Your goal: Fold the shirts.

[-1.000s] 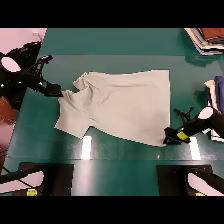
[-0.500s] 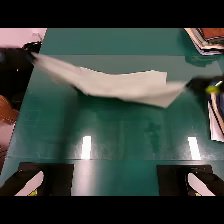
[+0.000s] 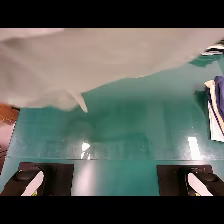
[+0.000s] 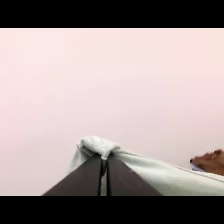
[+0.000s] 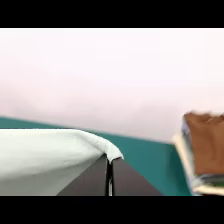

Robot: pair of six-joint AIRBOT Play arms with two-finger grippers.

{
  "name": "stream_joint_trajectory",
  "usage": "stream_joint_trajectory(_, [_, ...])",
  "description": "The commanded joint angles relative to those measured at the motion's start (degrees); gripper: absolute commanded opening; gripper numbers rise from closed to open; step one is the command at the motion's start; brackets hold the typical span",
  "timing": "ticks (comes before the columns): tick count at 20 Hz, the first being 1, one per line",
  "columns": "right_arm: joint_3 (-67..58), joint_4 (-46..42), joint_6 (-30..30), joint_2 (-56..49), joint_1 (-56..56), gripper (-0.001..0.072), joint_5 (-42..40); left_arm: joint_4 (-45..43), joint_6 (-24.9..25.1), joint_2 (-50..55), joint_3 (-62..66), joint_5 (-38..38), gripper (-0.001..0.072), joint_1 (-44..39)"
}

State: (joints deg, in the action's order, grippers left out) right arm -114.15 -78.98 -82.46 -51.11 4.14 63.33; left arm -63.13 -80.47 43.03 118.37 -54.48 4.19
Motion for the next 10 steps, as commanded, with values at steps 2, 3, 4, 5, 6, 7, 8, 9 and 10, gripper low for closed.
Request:
stream_joint_trajectory(2, [0.0,-5.8,0.0,5.2,0.0,0.0014,-0.1,2.5,-2.1,-0.3,7.5,1.9,0.0027,0.0])
stream_joint_trajectory(3, [2.4,-6.3,0.0,6.1,0.0,0.0014,0.1,2.1,-2.1,0.0,6.8,0.7,0.0027,0.0])
stream_joint_trajectory(4, [4.7,-6.3,0.0,6.3,0.0,0.0013,0.4,1.8,-2.1,0.4,5.1,-1.0,0.0027,0.0])
stream_joint_trajectory(5, [6.5,-6.3,0.0,5.6,0.0,0.0013,1.5,1.8,-2.4,1.0,2.4,-2.9,0.0027,0.0])
stream_joint_trajectory(6, [8.0,-6.2,0.0,4.0,0.0,0.0013,3.7,1.9,-3.0,1.9,-1.1,-5.2,0.0027,0.0])
stream_joint_trajectory(7, [9.0,-6.2,0.0,1.9,0.0,0.0013,6.3,1.9,-3.7,2.8,-4.8,-7.8,0.0027,0.0])
stream_joint_trajectory(8, [9.9,-6.1,0.0,-0.8,0.0,0.0013,9.0,1.9,-3.7,4.4,-8.7,-11.0,0.0027,0.0])
stream_joint_trajectory(9, [11.0,-6.1,0.0,-4.0,0.0,0.0013,11.6,1.9,-3.7,6.2,-12.3,-14.0,0.0028,0.0])
stream_joint_trajectory(10, [12.3,-6.1,0.0,-7.1,0.0,0.0013,13.6,1.9,-3.6,8.5,-16.2,-17.1,0.0028,0.0])
